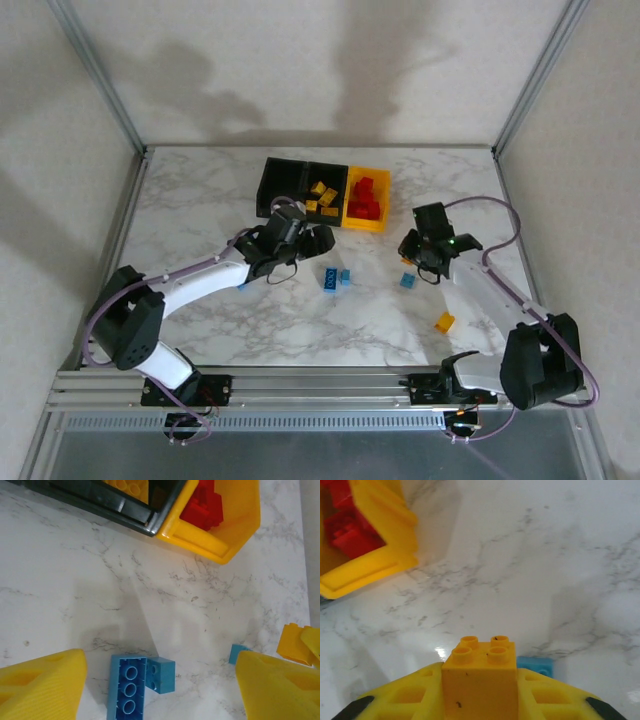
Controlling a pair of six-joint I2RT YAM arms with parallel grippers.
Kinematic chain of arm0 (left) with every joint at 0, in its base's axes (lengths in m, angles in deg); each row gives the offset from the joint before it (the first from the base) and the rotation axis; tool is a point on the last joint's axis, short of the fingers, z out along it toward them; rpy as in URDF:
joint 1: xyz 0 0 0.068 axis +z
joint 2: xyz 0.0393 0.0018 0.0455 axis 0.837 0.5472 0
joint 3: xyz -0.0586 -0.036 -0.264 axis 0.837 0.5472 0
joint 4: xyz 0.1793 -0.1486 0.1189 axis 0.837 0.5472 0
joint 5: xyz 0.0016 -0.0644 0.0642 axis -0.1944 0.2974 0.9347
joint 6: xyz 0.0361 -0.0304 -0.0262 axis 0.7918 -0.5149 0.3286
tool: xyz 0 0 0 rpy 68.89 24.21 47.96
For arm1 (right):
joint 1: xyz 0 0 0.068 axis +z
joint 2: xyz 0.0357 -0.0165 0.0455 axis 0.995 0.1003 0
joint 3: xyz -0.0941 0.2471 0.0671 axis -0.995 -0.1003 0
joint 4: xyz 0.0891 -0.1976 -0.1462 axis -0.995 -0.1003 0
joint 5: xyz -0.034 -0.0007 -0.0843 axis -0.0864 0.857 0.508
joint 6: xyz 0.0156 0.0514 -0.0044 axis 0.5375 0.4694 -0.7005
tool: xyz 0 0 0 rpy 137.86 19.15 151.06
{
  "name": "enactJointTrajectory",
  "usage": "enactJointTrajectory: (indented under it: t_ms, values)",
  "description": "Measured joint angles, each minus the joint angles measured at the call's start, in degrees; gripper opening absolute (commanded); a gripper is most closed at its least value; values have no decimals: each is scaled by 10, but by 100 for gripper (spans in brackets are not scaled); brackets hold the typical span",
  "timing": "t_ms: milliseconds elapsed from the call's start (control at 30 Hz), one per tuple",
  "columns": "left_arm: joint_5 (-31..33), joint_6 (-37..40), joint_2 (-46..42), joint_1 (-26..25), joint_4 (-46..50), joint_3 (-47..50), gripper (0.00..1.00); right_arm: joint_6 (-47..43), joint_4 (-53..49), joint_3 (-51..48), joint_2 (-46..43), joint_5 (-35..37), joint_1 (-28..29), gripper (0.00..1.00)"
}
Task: Sort the legos into containers by color
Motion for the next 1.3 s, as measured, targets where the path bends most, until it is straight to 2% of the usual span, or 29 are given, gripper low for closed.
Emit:
enactJointTrajectory:
  t_ms: [200,533,1033,1300]
  values:
    - [0,-2,-45,34,-1,25,78,0,8,89,83,0,51,29]
    - [3,-13,-113,72,7,70,79,-16,47,295,275,-7,115,30]
    - [7,-17,-146,86,28,90,79,-37,50,530,493,-37,123,32]
    - [12,-17,-153,89,38,90,79,-47,28,604,558,-36,123,41]
